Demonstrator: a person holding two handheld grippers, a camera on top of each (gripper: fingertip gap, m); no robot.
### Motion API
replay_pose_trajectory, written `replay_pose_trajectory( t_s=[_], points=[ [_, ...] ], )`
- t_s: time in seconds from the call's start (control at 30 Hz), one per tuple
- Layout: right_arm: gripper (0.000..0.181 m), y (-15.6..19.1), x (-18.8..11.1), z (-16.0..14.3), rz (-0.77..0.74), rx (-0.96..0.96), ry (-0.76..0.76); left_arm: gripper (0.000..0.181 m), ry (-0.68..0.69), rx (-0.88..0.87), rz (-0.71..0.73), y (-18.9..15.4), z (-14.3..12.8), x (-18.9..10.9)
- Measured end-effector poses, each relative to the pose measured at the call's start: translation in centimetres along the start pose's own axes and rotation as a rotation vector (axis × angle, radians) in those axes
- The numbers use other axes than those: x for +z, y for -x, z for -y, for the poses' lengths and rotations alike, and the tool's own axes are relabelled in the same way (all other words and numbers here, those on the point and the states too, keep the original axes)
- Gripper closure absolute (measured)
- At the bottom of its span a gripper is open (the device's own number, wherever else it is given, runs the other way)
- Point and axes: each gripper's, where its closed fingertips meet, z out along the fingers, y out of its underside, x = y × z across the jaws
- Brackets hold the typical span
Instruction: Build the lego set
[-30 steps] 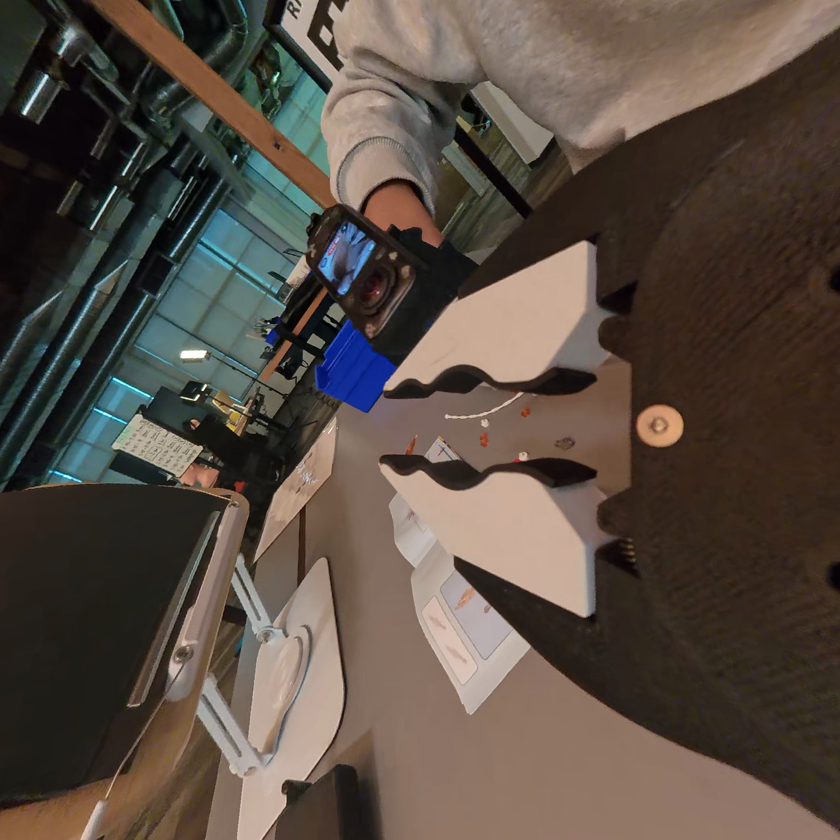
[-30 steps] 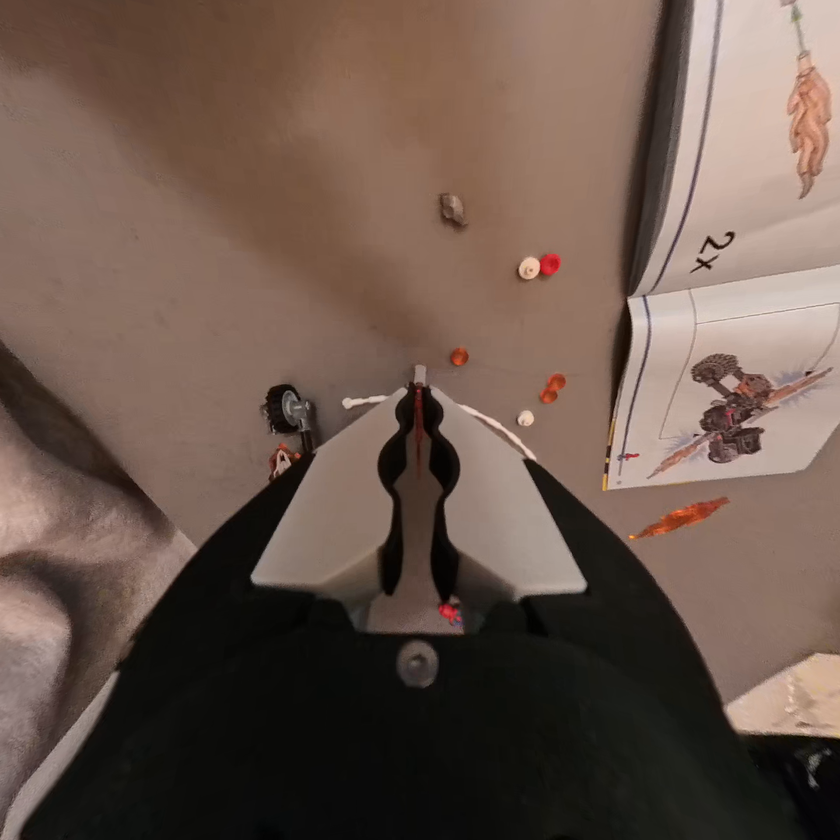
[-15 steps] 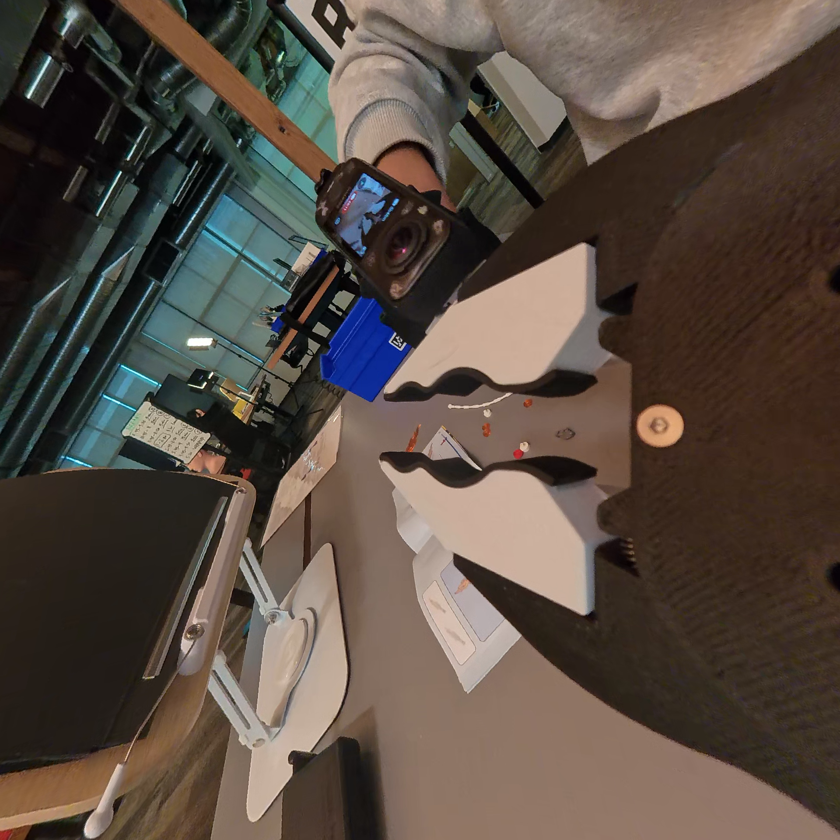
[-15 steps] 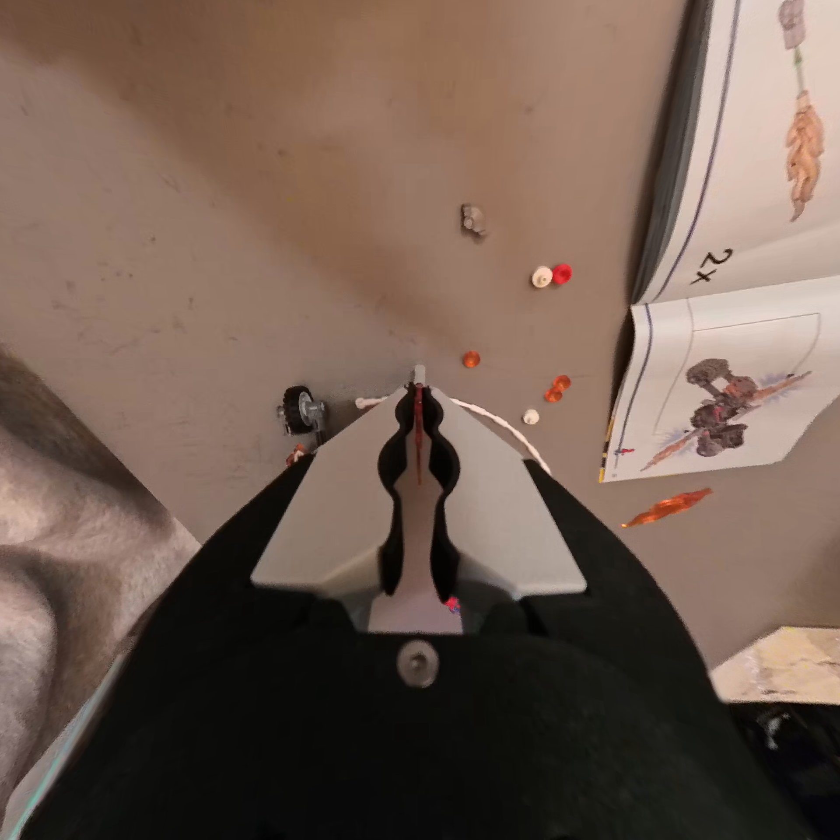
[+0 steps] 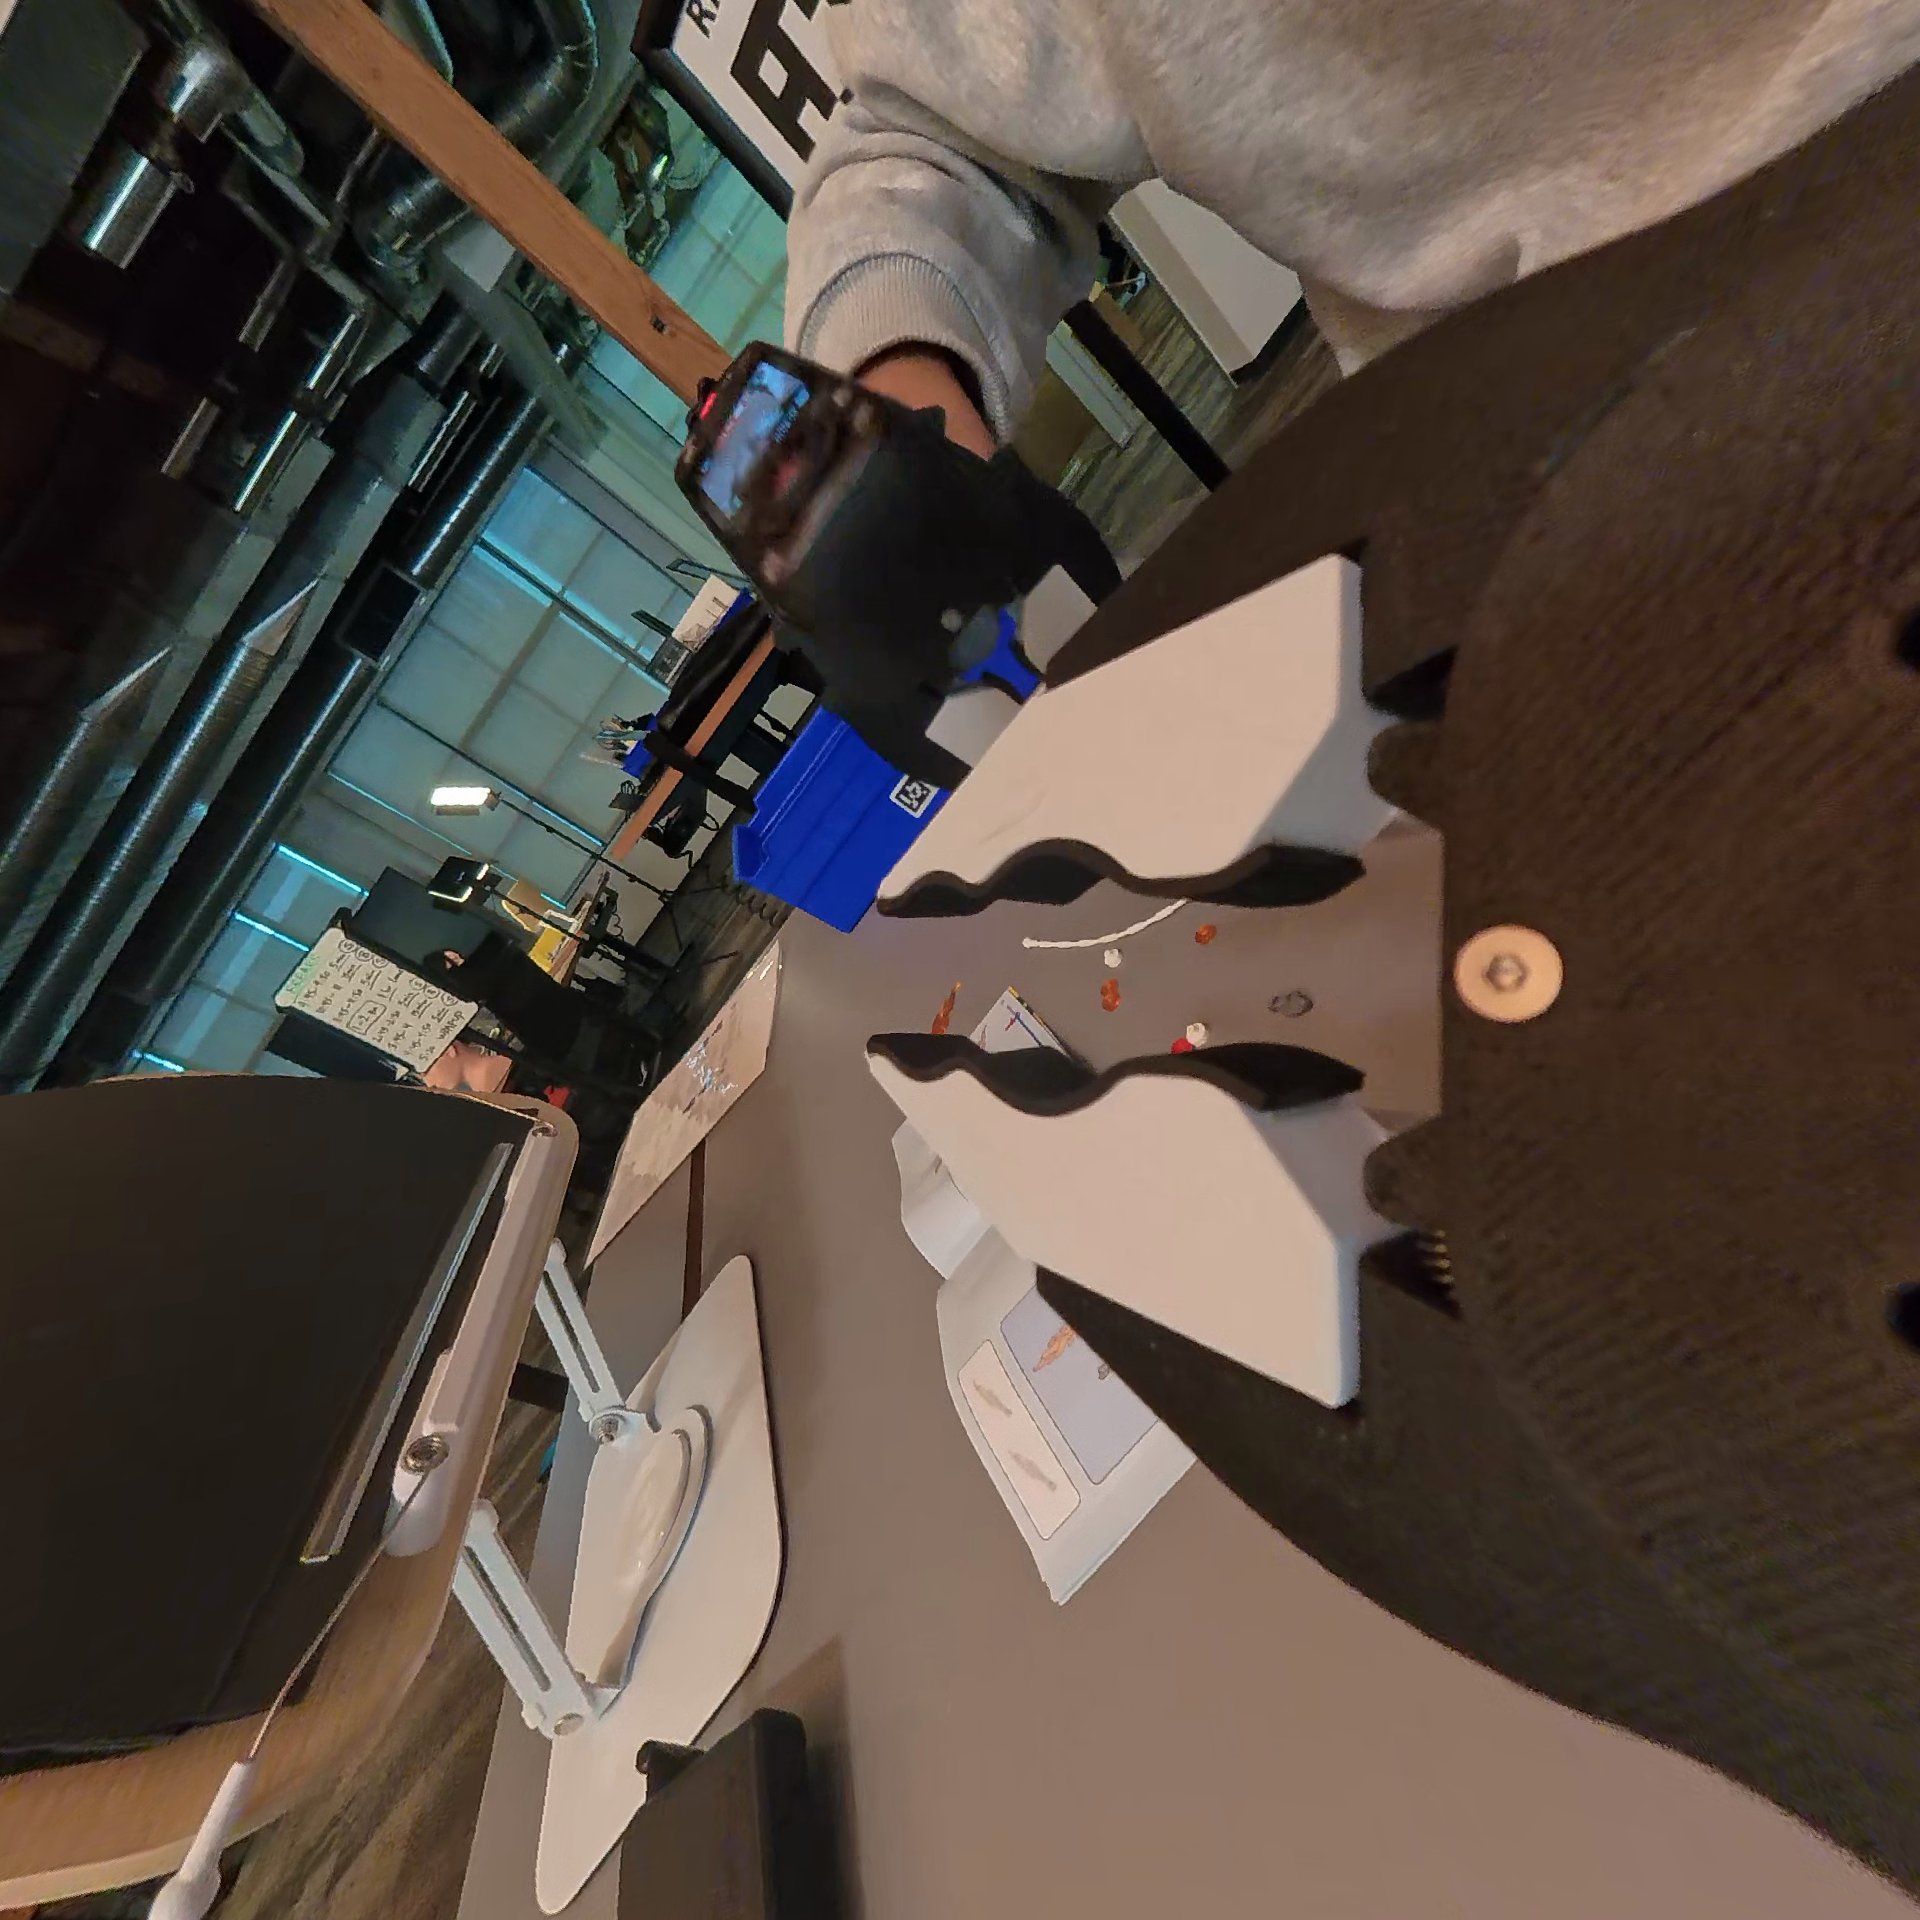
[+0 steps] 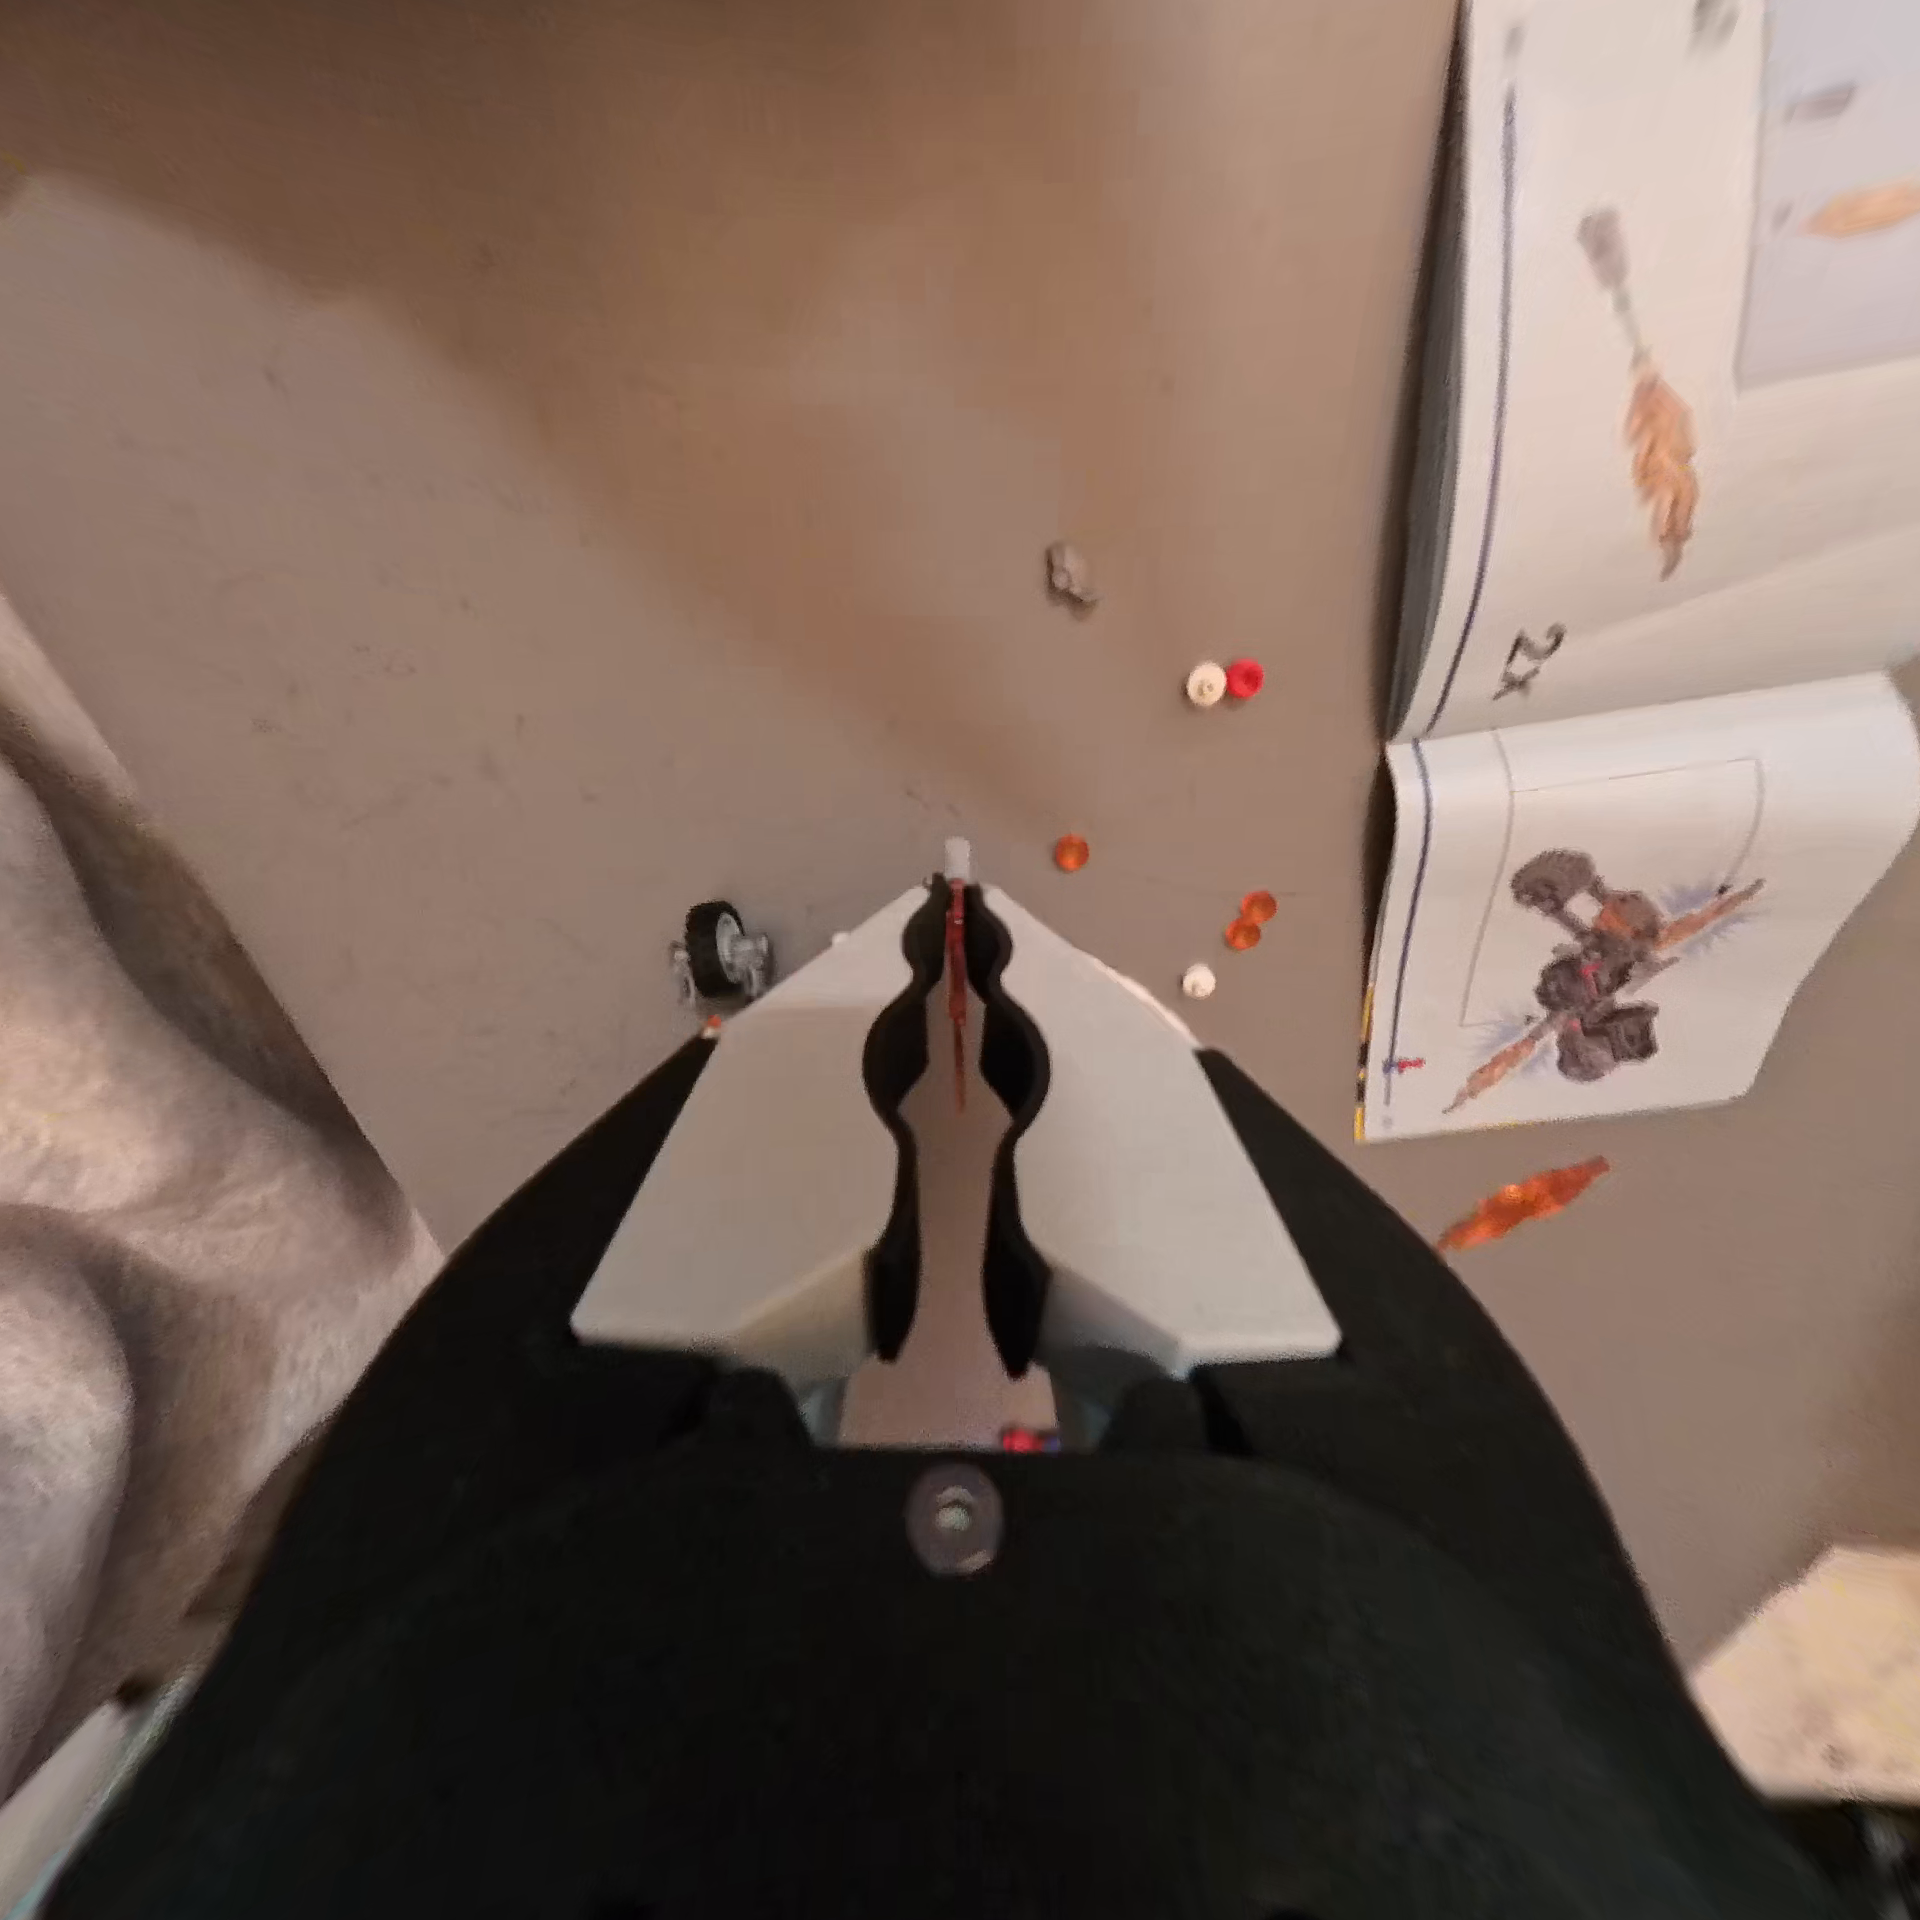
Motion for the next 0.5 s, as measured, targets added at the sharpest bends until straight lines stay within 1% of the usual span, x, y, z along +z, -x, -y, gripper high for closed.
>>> replay_pose_trajectory(
  t_s=[0.07, 0.17, 0.23, 0.3, 0.4, 0.5],
  points=[
    [0.181, 0.2, -1.0, 1.3, 0.005, -0.051, -0.134, 0.16, -0.001, -0.006, -0.01, -0.1, 0.0, 0.0],
    [0.18, 0.6, -3.7, 3.3, -0.004, -0.174, -0.42, 0.159, 0.002, -0.01, -0.062, -0.9, 0.0, 0.2],
    [0.18, 0.8, -5.7, 3.8, 0.019, -0.182, -0.599, 0.159, 0.026, -0.016, -0.141, -2.0, -0.5, 0.5],
    [0.18, 0.6, -7.5, 3.7, 0.047, -0.139, -0.747, 0.159, 0.055, -0.035, -0.271, -3.9, -1.0, 0.7],
    [0.18, -0.1, -9.2, 2.9, 0.06, -0.073, -0.891, 0.156, 0.116, -0.075, -0.453, -6.7, -2.1, 1.0],
    [0.18, 0.0, -9.9, 2.0, 0.073, -0.048, -0.97, 0.154, 0.226, -0.047, -0.497, -8.0, -4.4, 1.9]
  ],
)
